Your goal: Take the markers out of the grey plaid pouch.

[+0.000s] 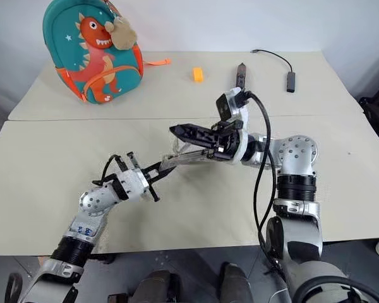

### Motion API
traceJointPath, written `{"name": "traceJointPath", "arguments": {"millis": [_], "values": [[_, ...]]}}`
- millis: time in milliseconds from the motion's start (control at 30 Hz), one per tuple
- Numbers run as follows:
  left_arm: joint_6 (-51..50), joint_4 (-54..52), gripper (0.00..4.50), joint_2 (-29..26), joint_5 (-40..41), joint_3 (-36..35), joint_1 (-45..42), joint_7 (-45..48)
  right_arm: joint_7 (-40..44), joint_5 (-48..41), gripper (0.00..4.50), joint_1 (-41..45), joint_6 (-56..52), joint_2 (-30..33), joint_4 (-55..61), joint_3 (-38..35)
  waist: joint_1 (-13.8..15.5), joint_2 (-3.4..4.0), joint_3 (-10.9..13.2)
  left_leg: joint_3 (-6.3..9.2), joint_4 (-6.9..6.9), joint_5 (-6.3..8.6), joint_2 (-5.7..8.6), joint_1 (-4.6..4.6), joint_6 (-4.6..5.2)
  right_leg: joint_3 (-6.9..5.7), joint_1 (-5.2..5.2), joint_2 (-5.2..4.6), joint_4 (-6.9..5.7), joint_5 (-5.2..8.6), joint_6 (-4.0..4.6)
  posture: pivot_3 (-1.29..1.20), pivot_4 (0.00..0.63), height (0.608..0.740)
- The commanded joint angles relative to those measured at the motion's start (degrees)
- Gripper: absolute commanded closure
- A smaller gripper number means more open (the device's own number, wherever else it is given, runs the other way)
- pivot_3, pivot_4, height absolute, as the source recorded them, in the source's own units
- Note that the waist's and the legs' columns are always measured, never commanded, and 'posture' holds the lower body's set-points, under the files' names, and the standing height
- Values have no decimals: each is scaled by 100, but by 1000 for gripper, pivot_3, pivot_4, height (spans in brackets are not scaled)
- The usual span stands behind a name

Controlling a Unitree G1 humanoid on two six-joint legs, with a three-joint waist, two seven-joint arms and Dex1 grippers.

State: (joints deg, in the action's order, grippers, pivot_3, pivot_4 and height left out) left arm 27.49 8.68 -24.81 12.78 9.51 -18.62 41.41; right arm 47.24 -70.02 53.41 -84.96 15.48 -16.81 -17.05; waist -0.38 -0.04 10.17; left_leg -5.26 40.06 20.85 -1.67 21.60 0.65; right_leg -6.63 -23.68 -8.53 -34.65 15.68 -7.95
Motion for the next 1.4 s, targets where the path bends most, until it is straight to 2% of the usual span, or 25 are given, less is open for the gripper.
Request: {"name": "traceJointPath", "arguments": {"millis": [33,233,533,733,900,967,1000,1067,1200,1267,1400], "values": [[-1027,-624,4500,-148,858,58,356,677,-104,-337,4488,244,98,168,-66,-457,-3,0,0,-1,0,0,0,0,0,0,0,0,0,0,0,0,150,740],[-2125,-1126,4500,-150,1416,-63,669,925,-296,-321,4488,355,238,474,-237,-691,4,0,0,-1,0,0,1,-2,0,2,1,0,-2,0,0,0,150,740],[-3253,-1454,4500,-223,2044,-258,802,1213,-379,-396,4488,341,175,1016,-175,-762,18,0,0,-4,0,0,1,-2,0,4,0,1,0,0,0,0,150,740],[-2936,-1063,4500,-165,1717,-430,734,1271,-108,-266,4488,170,186,1598,111,-657,20,0,0,-4,-1,0,1,-2,0,5,0,1,2,0,0,0,150,740],[-2443,-728,4500,80,1431,-546,626,1032,-2,-237,4488,-73,366,1626,779,-487,24,0,0,-5,-1,0,1,-2,0,5,0,1,3,0,0,0,150,740],[-2463,-698,4500,127,1418,-509,645,1047,178,-47,4488,-281,595,1634,1431,-165,25,0,0,-4,-2,0,1,-2,0,5,0,1,3,0,0,0,150,740],[-2576,-721,4500,132,1471,-467,669,1090,400,319,4488,-469,1033,1667,1943,197,24,0,0,-4,-2,0,1,-2,0,5,0,1,3,0,0,0,150,740],[-2673,-764,4500,179,1476,-405,694,1098,481,318,4488,-603,1178,1502,2387,462,19,0,0,-4,-4,1,1,-2,0,5,0,1,6,0,0,0,150,740],[-2911,-756,4500,358,1532,-441,604,935,504,407,4488,-720,1451,1324,2447,696,37,-1,0,-4,1,1,1,-3,0,8,1,1,5,0,-1,0,150,740],[-3033,-828,4500,533,1688,-574,550,783,718,668,4488,-850,1651,1446,2481,939,53,-1,0,0,3,1,2,-4,0,8,5,0,3,-1,-1,0,150,740],[-3232,-969,4500,648,1865,-804,588,738,979,888,4488,-904,1824,1691,2166,981,36,-1,0,0,1,2,3,-4,1,9,5,0,6,-1,-1,0,150,740]]}}
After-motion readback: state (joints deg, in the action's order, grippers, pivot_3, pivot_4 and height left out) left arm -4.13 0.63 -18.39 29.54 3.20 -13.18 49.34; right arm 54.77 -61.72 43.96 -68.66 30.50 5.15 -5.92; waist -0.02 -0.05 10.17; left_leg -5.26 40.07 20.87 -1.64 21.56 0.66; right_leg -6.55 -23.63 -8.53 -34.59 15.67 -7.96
